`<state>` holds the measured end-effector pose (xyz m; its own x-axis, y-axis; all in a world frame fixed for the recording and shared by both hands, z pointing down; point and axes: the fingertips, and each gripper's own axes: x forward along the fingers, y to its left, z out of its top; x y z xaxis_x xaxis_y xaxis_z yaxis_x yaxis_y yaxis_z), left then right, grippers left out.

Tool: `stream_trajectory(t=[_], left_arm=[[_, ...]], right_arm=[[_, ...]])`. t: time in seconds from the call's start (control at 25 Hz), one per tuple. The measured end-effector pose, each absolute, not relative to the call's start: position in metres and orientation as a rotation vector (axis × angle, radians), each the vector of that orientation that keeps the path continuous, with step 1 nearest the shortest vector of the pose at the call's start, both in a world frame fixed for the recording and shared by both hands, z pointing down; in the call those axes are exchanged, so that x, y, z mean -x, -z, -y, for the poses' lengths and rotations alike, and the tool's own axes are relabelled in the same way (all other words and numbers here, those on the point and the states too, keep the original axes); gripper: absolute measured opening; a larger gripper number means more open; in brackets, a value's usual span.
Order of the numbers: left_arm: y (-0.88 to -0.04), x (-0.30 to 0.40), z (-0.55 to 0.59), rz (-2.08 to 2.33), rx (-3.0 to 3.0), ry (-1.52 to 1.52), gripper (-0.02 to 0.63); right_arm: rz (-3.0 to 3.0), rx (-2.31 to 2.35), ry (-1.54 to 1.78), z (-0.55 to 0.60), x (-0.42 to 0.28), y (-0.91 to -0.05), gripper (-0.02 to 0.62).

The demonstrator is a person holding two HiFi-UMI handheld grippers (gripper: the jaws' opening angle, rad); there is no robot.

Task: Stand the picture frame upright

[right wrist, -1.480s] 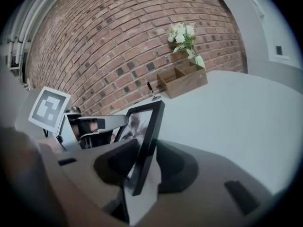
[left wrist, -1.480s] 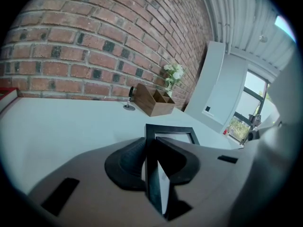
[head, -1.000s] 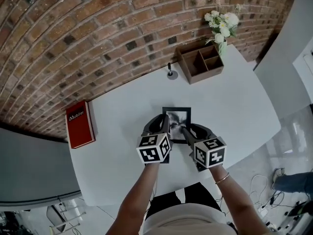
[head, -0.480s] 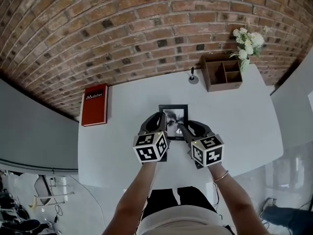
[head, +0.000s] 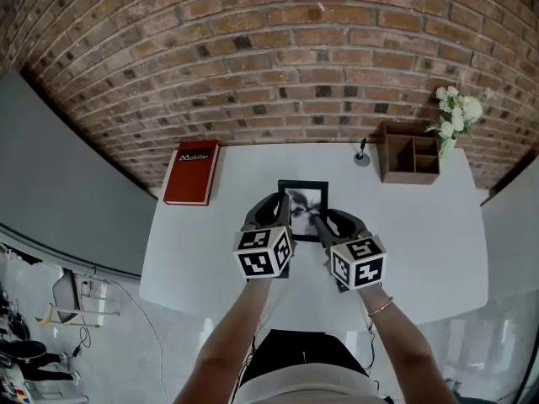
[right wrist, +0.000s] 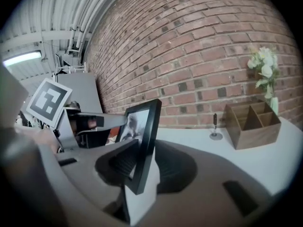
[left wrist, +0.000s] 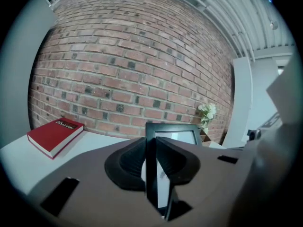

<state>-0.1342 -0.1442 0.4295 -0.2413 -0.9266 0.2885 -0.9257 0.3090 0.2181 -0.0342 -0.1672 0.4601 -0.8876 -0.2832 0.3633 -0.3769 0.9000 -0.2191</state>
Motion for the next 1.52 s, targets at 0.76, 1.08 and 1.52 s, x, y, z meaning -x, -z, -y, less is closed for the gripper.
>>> stream_trajectory(t=[0.76, 1.08, 1.52], left_arm=[[-0.404, 0.252, 0.174, 2.293, -1.677, 0.044, 0.061], [-0.405, 0.322, 0.184, 2.328, -1.668, -0.002, 0.061], [-0.432, 0.4, 0.198, 2.32, -1.607, 0.032, 0.061]], right_arm=[[2.781, -0.512, -0.283, 0.201, 0.154, -0.436, 0.112], [2.789, -0.501, -0.301, 0.212, 0.225, -0.442, 0.112], [2.773, -0.457, -0.259, 0.231, 0.304, -0.464, 0.112]])
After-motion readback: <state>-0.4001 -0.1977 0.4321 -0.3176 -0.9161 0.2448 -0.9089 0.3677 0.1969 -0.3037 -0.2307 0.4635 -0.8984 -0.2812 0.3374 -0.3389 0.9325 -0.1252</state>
